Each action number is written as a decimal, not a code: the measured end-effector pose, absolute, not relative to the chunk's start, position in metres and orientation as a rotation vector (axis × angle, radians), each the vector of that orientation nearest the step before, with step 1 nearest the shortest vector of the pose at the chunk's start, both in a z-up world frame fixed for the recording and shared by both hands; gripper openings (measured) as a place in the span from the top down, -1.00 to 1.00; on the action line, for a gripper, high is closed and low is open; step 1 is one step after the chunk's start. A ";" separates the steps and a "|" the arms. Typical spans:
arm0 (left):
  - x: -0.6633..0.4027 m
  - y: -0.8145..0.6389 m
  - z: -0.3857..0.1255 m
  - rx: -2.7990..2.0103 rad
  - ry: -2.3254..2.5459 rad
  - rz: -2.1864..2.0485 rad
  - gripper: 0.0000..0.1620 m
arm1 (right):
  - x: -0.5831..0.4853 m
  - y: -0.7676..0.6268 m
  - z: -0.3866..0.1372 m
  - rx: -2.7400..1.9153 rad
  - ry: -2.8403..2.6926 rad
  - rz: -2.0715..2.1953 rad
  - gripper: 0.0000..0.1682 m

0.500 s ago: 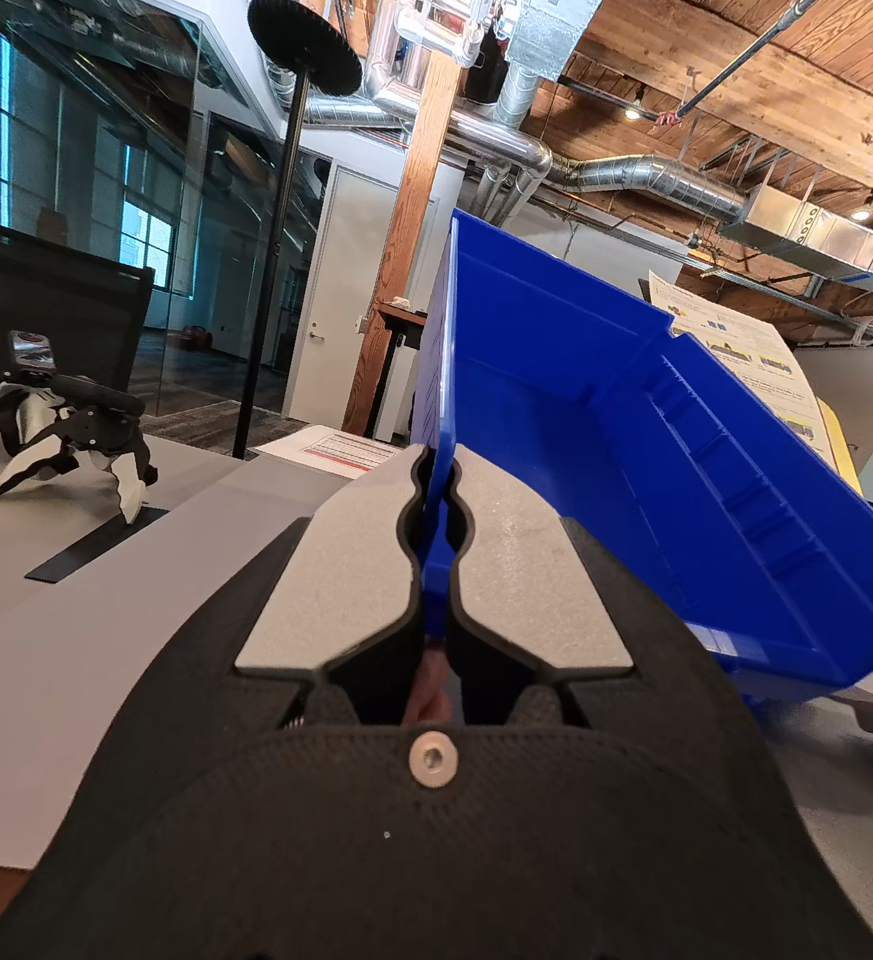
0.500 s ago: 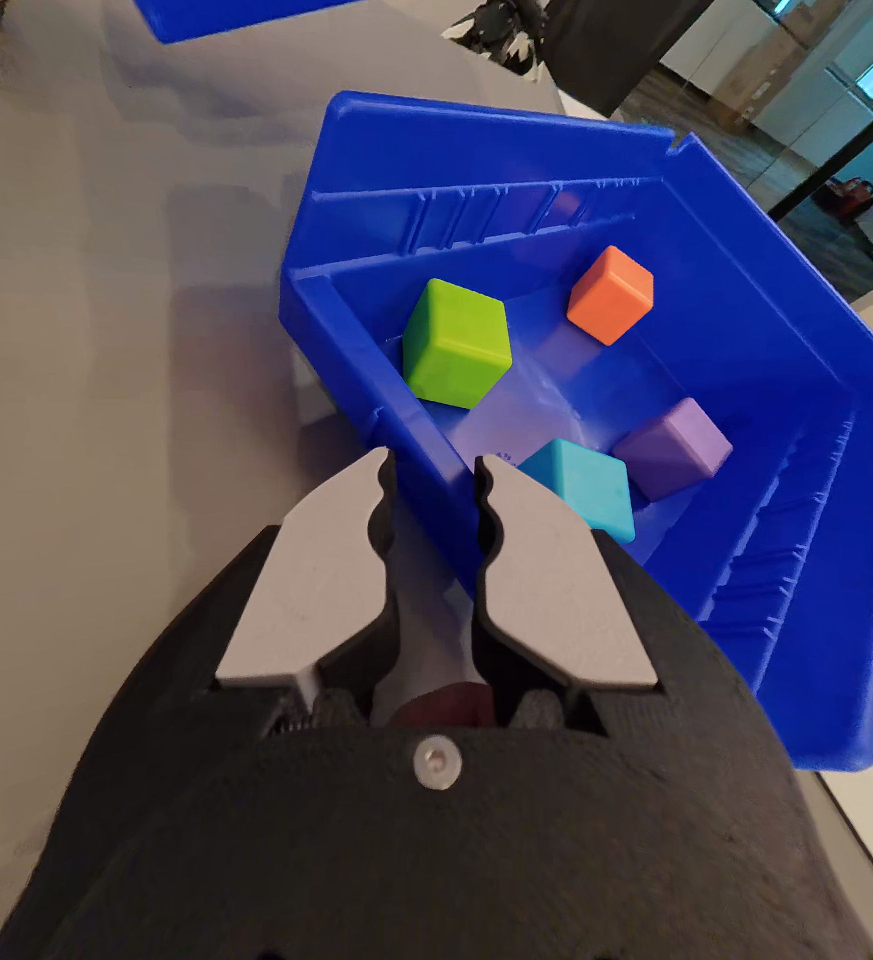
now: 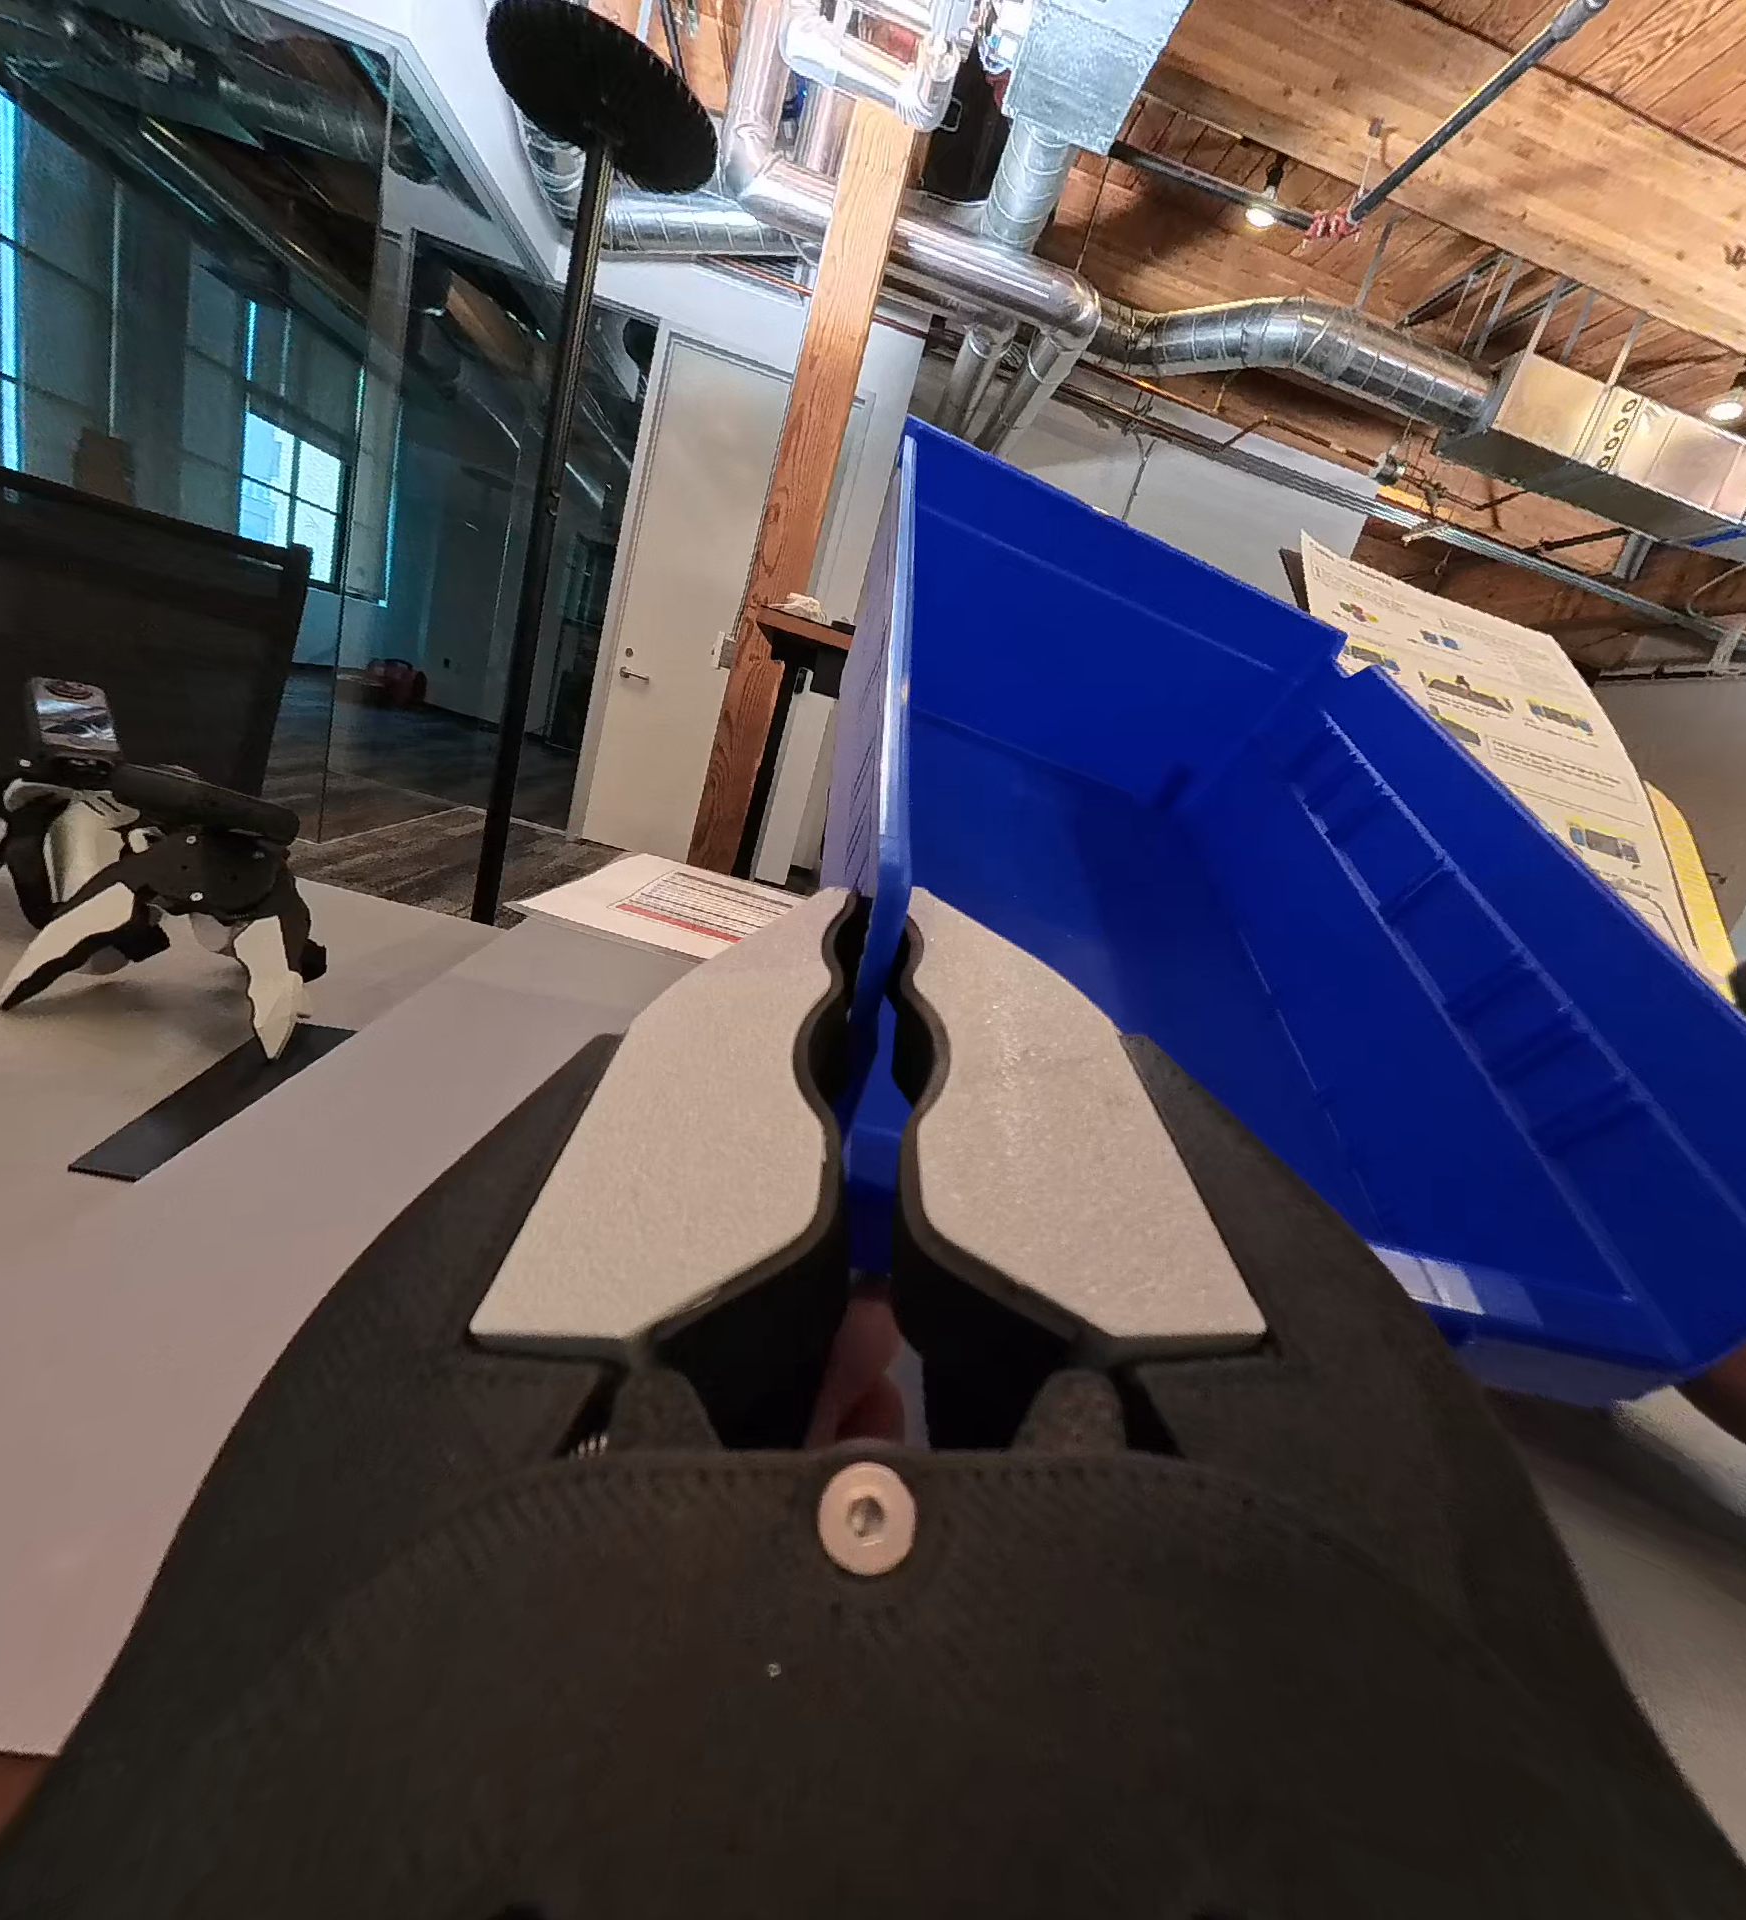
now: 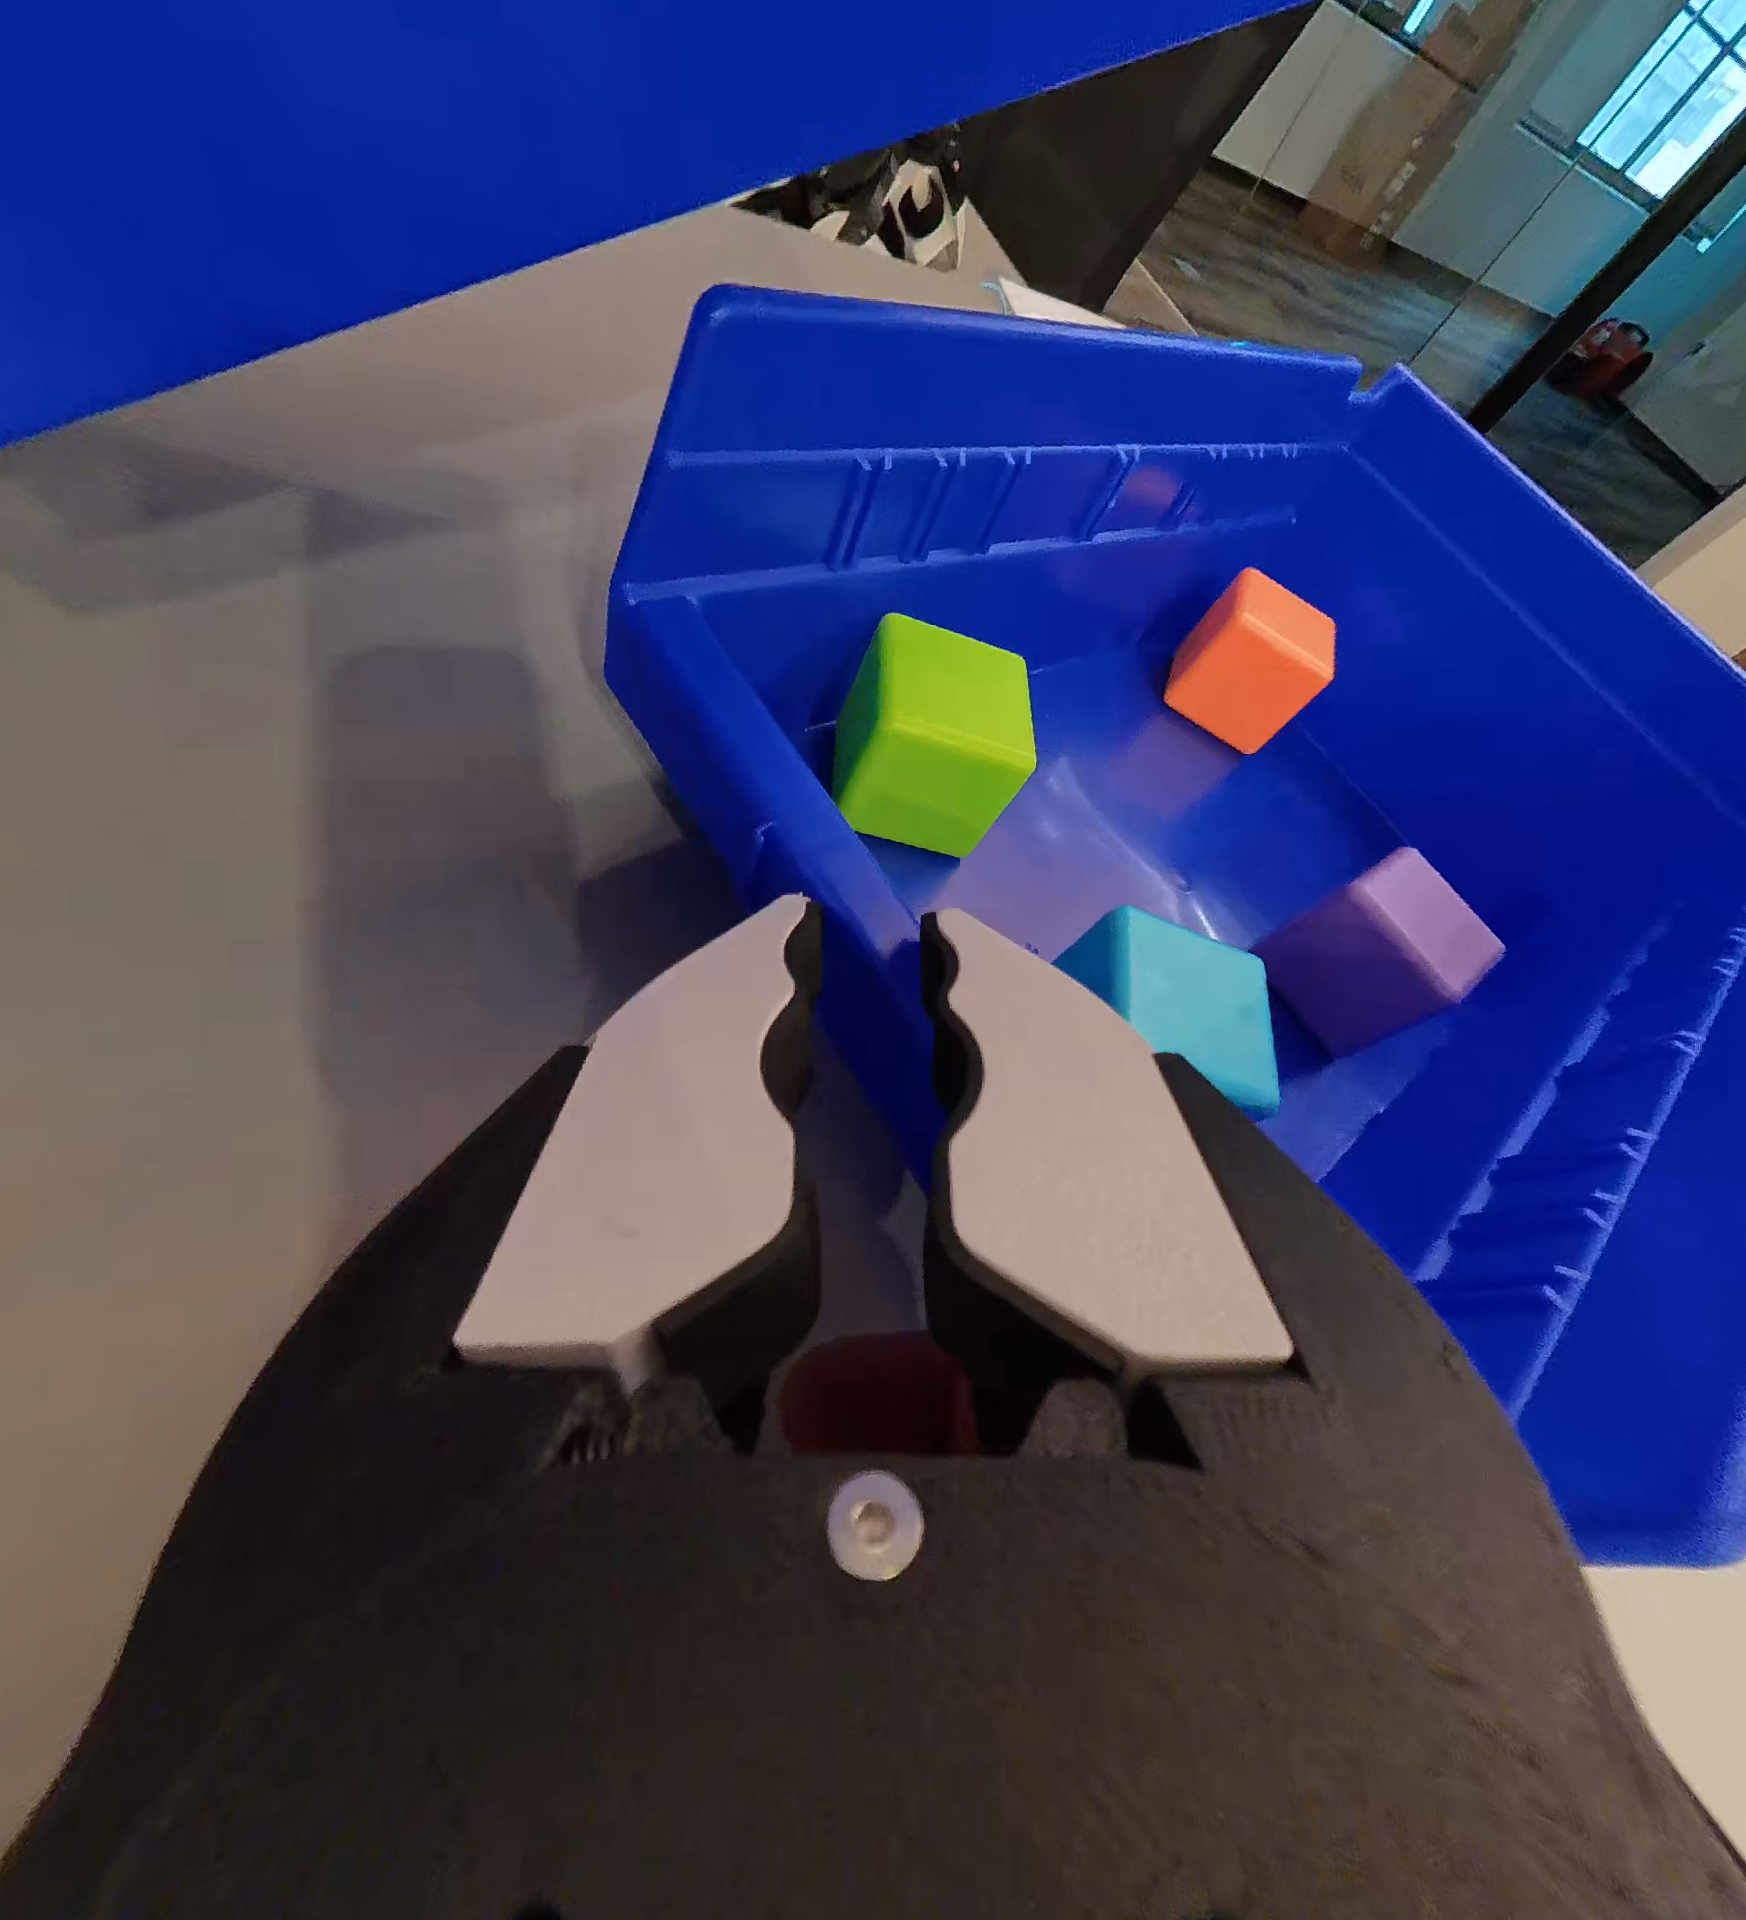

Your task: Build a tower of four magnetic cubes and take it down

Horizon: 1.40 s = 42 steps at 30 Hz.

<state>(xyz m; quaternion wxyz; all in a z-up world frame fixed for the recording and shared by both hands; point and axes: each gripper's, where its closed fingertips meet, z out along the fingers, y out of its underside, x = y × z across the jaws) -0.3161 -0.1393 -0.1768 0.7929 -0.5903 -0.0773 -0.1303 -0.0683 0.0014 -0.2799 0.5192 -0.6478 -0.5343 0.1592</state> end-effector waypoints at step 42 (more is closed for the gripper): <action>-0.186 -0.109 -0.140 -1.325 0.182 -0.485 0.97 | 0.103 -0.057 -0.133 -1.352 -0.726 0.855 0.67</action>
